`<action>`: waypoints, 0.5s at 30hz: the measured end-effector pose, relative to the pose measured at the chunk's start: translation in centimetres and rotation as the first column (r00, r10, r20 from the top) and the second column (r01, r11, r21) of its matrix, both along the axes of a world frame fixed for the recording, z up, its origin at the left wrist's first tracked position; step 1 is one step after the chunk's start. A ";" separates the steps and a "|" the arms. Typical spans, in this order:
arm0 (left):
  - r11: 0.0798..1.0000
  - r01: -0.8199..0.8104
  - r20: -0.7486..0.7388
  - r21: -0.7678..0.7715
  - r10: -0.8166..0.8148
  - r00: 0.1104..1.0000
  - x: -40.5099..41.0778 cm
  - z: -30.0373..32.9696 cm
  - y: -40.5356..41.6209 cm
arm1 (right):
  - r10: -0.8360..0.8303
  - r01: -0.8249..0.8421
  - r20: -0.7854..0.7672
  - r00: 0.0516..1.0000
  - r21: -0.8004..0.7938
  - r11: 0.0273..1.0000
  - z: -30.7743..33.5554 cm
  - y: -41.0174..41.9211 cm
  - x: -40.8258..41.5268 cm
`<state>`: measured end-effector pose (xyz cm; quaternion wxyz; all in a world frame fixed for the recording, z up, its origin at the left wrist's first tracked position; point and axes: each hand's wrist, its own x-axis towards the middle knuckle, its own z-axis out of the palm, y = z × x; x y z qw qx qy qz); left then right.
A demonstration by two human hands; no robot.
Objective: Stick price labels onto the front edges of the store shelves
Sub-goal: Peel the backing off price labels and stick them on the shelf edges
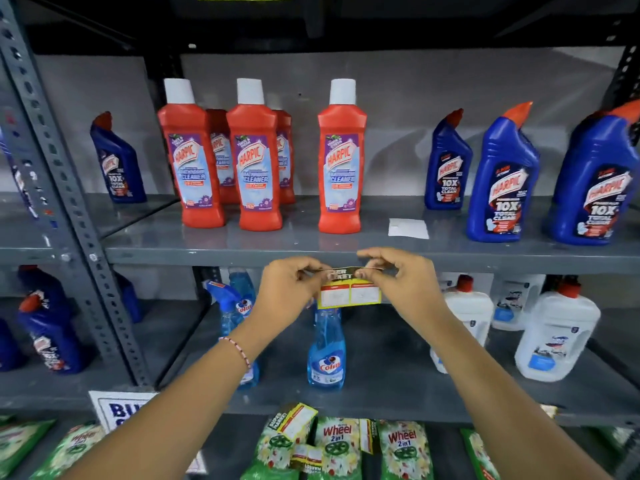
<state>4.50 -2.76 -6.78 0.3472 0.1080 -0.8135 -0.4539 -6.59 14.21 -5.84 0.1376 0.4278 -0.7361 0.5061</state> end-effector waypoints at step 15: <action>0.958 -0.285 0.000 0.030 0.285 0.958 7.5 0.9 -12.8 | -0.038 0.026 -0.214 0.976 -0.058 0.998 -1.0 -16.1 6.4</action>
